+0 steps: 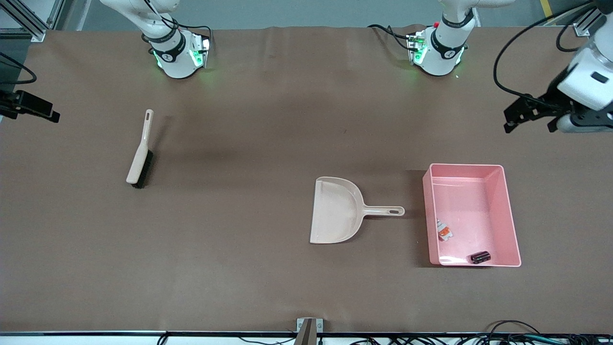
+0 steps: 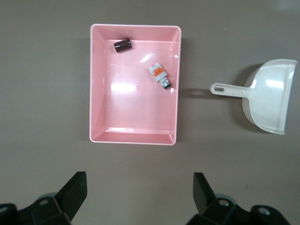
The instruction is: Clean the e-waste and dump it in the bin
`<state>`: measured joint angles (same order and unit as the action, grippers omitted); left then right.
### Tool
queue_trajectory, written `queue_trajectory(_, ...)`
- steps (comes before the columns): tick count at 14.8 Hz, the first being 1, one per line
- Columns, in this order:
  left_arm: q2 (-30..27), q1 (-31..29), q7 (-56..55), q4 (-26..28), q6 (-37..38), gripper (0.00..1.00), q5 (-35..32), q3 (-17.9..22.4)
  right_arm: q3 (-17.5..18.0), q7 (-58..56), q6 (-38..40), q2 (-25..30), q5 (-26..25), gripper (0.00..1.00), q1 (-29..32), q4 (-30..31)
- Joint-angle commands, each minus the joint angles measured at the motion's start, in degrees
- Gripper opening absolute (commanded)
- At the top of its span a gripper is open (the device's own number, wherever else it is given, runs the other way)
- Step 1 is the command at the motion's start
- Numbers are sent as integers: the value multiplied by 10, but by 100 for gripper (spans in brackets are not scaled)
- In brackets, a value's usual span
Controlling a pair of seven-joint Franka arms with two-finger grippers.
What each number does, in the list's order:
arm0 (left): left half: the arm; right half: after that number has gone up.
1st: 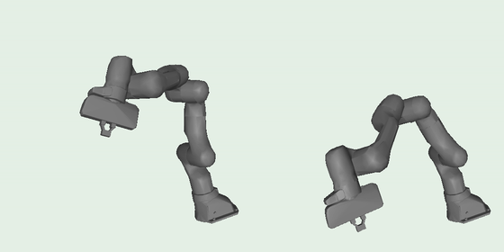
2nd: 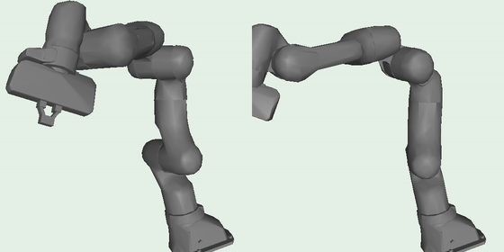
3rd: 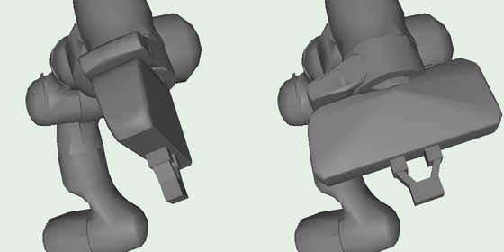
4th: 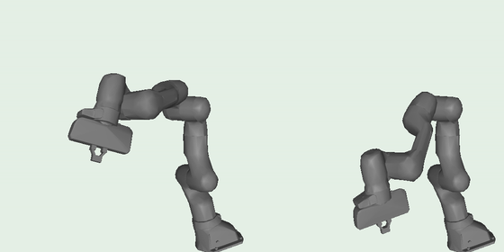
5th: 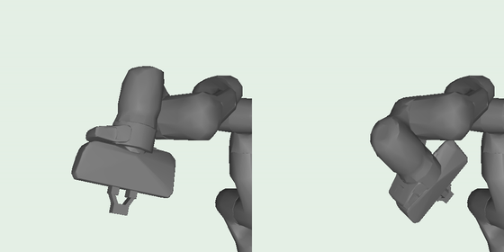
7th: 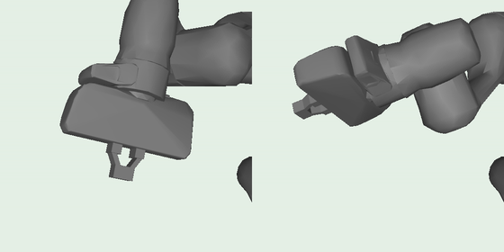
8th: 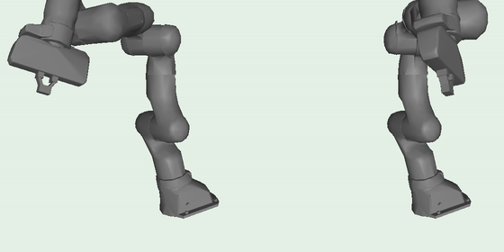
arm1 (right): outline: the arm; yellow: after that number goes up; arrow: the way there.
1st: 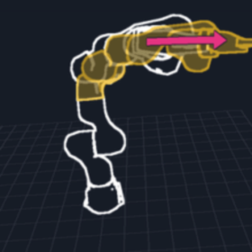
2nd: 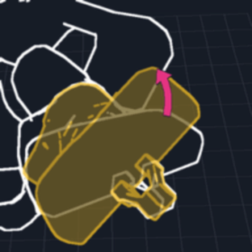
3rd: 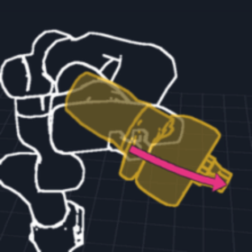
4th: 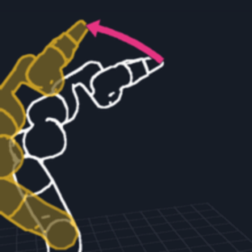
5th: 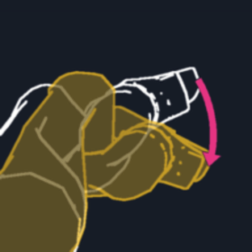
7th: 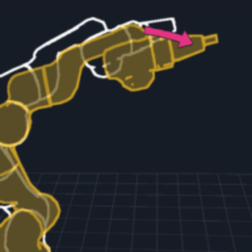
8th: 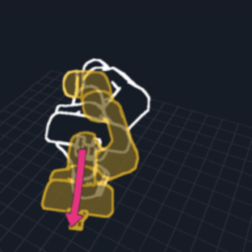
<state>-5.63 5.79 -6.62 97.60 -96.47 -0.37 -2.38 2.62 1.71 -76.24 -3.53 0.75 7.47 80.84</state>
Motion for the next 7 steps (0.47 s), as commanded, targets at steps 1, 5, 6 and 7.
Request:
queue_trajectory(1,-20,11,37,17,5,100,0,10,5,1,10,-1,-2,100,5,-2)
queue_trajectory(5,-16,8,40,-4,20,100,-2,8,5,1,9,-1,-2,100,5,-2)
queue_trajectory(6,-11,6,42,-13,27,100,-1,8,5,1,9,-1,-2,100,5,-2)
queue_trajectory(7,-11,6,41,-14,31,100,-1,8,5,1,10,-1,-2,100,5,-2)
